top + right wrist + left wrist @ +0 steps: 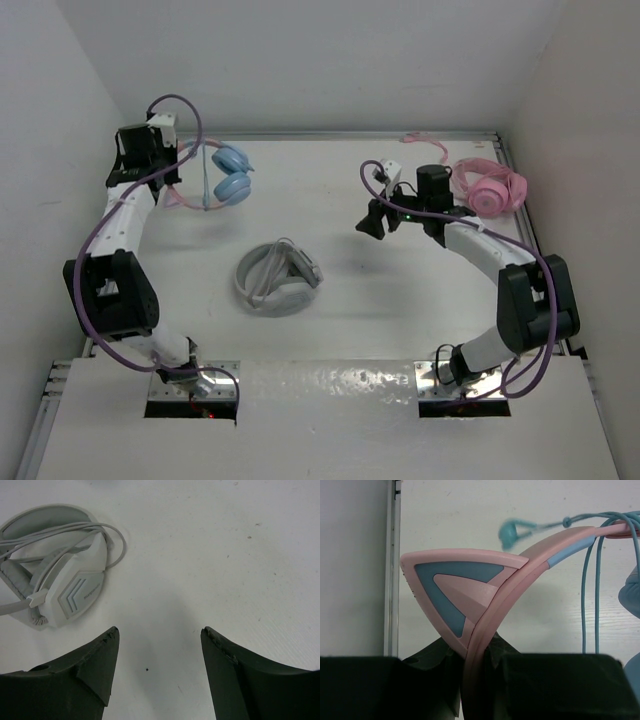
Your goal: Wrap the headphones
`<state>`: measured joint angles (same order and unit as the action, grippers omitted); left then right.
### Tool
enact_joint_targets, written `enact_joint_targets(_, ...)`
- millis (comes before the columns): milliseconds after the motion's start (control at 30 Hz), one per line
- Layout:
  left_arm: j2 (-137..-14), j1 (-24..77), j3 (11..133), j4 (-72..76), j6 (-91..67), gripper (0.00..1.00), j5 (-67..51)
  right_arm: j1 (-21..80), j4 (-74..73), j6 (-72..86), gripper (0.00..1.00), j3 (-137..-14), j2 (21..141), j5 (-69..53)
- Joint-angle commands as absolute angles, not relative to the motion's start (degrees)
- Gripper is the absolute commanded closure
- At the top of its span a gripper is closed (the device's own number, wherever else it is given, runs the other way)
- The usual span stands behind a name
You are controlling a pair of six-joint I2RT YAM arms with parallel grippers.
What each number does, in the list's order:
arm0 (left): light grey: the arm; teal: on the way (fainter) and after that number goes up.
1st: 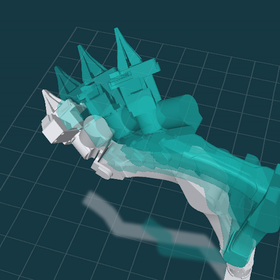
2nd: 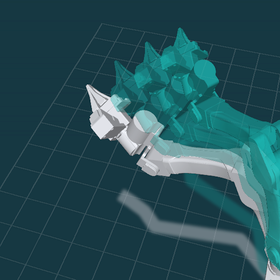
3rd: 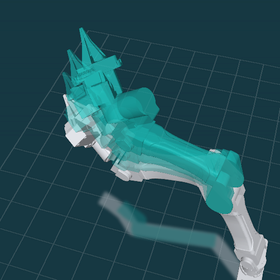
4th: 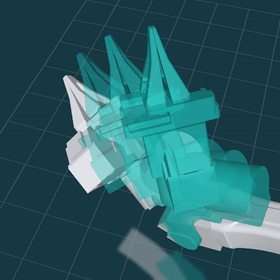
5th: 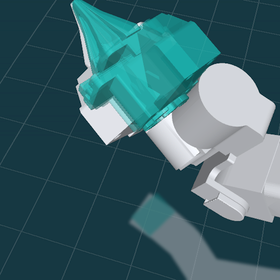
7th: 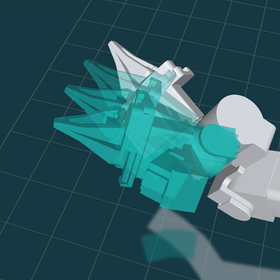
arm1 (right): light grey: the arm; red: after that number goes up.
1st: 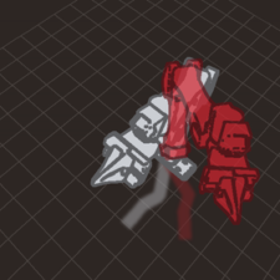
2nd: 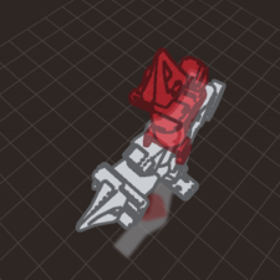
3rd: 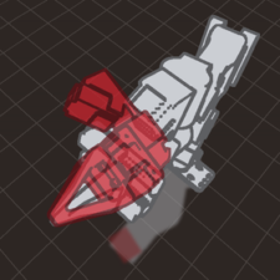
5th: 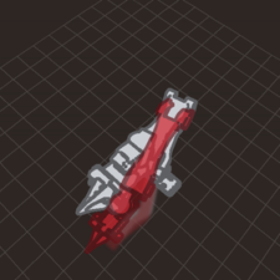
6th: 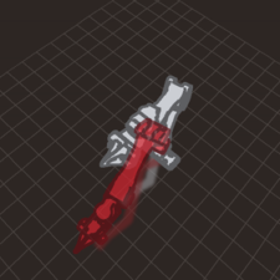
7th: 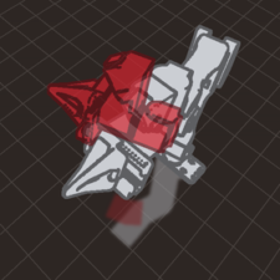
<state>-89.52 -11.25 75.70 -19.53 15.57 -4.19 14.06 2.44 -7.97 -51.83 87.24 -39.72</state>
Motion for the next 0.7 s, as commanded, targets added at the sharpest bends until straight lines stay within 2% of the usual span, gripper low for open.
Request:
enact_joint_targets(0,-87.36,-13.96,73.40,-11.96,16.61,1.00,-5.80,14.33,3.25,-9.49,0.34,-51.24,84.64,-39.03)
enact_joint_targets(667,-79.98,-25.74,56.96,-8.08,24.16,1.00,-9.84,14.33,1.41,-10.63,0.34,-49.04,84.81,-37.62)
